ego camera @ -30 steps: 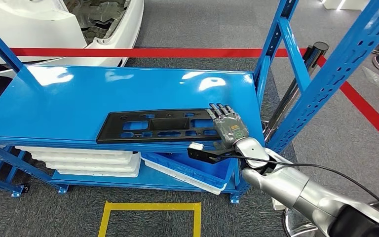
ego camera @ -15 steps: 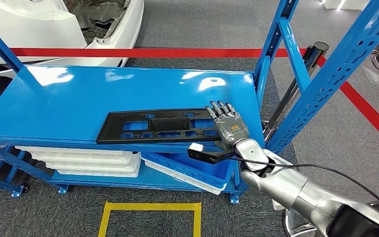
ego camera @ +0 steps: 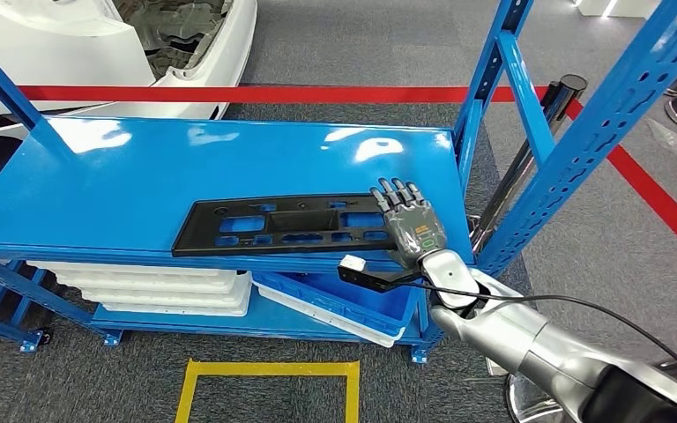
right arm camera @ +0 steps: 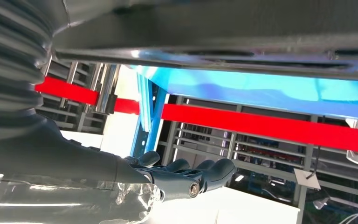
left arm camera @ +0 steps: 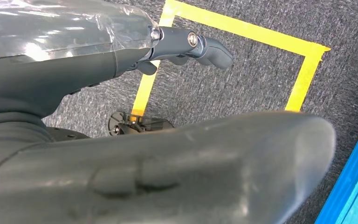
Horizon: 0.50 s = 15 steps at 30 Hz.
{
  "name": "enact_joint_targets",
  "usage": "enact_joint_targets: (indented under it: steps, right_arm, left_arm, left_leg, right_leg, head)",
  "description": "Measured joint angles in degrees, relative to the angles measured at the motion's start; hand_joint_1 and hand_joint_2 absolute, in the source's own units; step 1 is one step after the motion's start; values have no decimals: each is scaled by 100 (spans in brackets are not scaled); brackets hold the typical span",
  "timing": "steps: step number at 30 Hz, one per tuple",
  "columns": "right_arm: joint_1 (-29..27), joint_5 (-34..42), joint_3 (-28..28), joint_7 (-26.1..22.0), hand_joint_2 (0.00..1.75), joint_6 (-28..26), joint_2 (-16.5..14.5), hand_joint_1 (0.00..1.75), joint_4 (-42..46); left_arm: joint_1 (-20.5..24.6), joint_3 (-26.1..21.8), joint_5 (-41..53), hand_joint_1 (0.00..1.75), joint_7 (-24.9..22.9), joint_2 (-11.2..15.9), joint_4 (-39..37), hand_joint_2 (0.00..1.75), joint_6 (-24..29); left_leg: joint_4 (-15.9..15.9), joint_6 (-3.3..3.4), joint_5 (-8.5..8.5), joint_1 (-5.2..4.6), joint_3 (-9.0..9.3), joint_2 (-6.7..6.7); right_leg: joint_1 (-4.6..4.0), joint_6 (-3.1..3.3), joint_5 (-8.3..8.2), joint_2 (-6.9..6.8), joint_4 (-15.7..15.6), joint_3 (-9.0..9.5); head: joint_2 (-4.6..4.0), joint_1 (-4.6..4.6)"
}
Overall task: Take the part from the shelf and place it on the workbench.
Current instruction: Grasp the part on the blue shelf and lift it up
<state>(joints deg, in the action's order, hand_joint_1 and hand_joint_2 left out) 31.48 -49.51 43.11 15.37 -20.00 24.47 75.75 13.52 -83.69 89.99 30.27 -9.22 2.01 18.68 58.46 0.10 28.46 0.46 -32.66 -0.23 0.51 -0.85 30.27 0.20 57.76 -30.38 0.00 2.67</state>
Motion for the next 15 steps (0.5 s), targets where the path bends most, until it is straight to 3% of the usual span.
enact_joint_targets:
  steps: [1,3,15]
  right_arm:
    - [-4,22,-1,-8,175,1,-4,137,-14]
    - [-12,76,-1,-32,175,7,-9,172,-32]
    - [-19,274,-42,-88,175,-80,-36,175,-81]
  left_arm:
    - [4,0,0,0,0,0,0,0,1]
    - [9,0,0,0,0,0,0,0,1]
    - [23,0,-1,0,-1,0,0,0,-5]
  left_leg:
    - [0,0,0,0,0,0]
    - [0,0,0,0,0,0]
    - [0,0,0,0,5,1]
  right_leg:
    - [0,0,0,0,0,0]
    - [0,0,0,0,0,0]
    - [0,0,0,1,0,3]
  head:
    - [0,0]
    - [0,0]
    - [0,0]
